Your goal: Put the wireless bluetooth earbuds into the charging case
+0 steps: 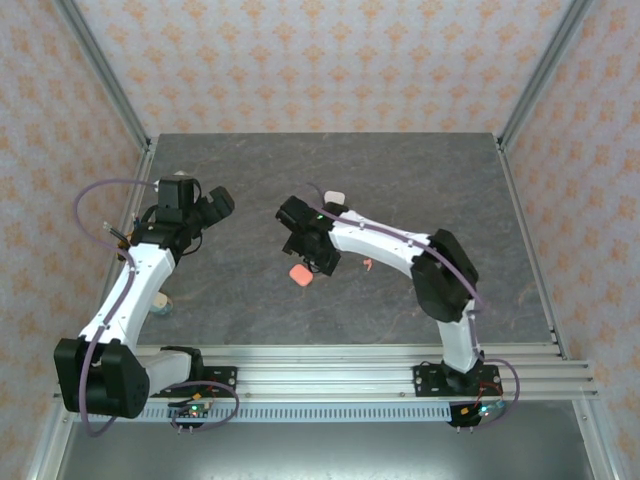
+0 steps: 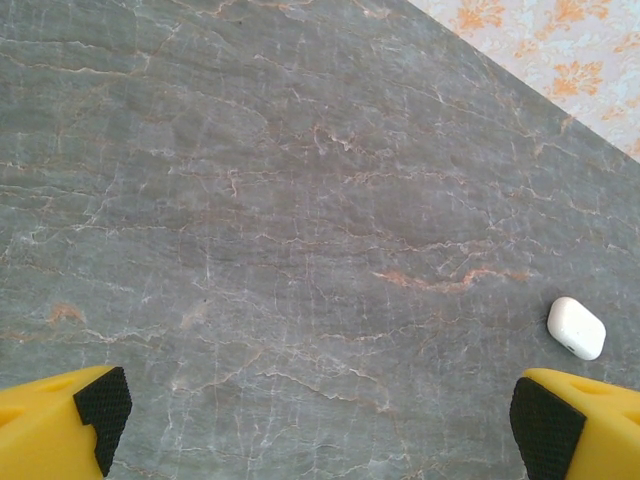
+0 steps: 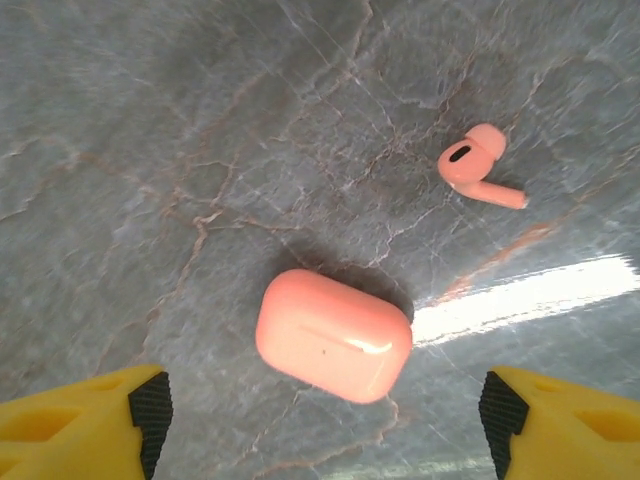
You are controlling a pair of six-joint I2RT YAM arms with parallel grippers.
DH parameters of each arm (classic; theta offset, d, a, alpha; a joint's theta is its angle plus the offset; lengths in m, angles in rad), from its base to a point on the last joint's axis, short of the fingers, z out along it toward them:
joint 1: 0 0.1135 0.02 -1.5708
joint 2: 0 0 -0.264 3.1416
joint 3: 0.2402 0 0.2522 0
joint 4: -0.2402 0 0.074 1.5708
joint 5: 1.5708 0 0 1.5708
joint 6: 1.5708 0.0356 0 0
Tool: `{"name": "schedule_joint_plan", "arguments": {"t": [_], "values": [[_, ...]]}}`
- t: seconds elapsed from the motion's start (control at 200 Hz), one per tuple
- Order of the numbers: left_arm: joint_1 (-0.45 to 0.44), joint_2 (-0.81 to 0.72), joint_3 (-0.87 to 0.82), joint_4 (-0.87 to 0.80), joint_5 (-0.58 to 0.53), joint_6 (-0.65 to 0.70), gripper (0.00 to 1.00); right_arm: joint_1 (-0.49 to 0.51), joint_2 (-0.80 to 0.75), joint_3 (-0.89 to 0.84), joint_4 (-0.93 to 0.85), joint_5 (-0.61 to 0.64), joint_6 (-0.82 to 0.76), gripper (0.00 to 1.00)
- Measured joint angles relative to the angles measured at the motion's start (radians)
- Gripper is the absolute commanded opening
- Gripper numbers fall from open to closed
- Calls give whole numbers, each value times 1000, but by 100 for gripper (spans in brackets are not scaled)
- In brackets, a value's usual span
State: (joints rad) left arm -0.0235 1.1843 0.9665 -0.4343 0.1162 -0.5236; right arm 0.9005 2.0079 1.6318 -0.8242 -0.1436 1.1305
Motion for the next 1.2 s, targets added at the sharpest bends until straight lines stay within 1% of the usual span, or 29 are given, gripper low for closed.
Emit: {"name": "schedule_joint_plan", "arguments": {"t": [0.125, 0.255, 0.35, 0.42, 0.515, 0.616, 0.801, 0.901, 1.036, 1.201], "values": [[0, 13, 0, 3, 6, -2, 100, 0, 89, 76, -5, -16, 37, 83], [0, 26, 0, 5, 14, -16, 100, 0, 133, 120, -11, -33, 46, 84], [0, 27, 0, 9, 19, -27, 100, 0, 150, 152, -28, -38, 20, 84], [0, 27, 0, 14, 30, -28, 100, 0, 161, 182, -43, -37, -34, 84], [0, 27, 0, 16, 38, -29, 100, 0, 171, 220, -76, -35, -150, 84], [0, 27, 0, 16, 44, -27, 100, 0, 174, 245, -111, -31, -327, 84], [0, 14, 0, 9, 50, -9, 100, 0, 171, 219, -162, -2, -686, 83], [0, -4, 2, 4, 53, 2, 100, 0, 167, 187, -187, 6, -835, 82], [0, -24, 2, 2, 57, 8, 100, 0, 167, 164, -201, -14, -966, 80], [0, -26, 4, -7, 64, 11, 100, 0, 166, 158, -201, -58, -1043, 77]]}}
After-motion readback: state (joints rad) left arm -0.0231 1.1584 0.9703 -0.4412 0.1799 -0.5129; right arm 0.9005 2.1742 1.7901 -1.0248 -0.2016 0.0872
